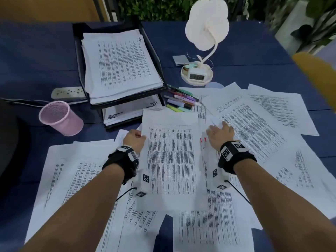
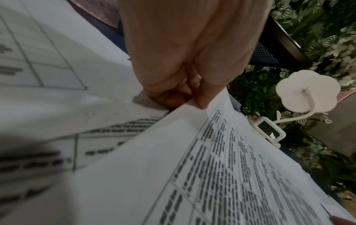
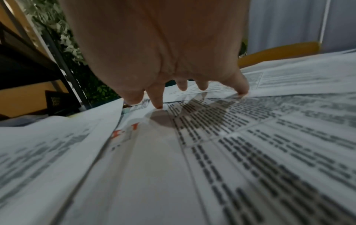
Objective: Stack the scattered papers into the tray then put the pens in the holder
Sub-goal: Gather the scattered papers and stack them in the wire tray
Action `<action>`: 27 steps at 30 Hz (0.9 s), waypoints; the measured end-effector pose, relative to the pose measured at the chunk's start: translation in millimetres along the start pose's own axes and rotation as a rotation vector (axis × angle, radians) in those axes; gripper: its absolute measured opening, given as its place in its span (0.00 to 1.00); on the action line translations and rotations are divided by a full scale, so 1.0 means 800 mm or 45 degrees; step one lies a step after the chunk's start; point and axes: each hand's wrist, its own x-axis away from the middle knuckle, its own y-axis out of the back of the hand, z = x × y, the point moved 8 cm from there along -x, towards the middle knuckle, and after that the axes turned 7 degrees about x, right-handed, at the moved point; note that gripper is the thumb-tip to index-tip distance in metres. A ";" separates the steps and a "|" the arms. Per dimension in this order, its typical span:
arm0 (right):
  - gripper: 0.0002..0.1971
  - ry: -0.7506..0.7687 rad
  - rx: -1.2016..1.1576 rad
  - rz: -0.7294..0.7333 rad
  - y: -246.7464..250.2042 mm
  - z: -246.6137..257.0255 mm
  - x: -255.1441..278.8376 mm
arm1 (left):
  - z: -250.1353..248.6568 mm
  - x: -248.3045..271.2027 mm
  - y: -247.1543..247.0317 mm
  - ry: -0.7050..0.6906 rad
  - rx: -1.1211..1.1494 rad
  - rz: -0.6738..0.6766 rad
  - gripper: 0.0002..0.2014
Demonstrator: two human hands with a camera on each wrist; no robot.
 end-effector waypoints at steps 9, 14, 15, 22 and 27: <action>0.28 -0.020 0.171 -0.016 0.017 -0.003 -0.027 | 0.003 -0.011 0.001 0.009 -0.124 0.118 0.06; 0.24 -0.137 -0.163 -0.256 0.053 -0.026 -0.031 | 0.003 -0.011 -0.001 0.030 -0.102 0.142 0.05; 0.22 -0.128 -0.224 -0.300 0.058 -0.027 -0.032 | 0.005 -0.013 -0.001 0.047 -0.091 0.146 0.05; 0.13 -0.037 -0.822 -0.319 0.067 0.026 -0.007 | 0.015 -0.020 -0.008 0.100 -0.034 0.262 0.06; 0.11 0.151 -1.467 0.044 0.055 0.099 0.027 | 0.019 -0.024 -0.012 0.131 -0.007 0.283 0.08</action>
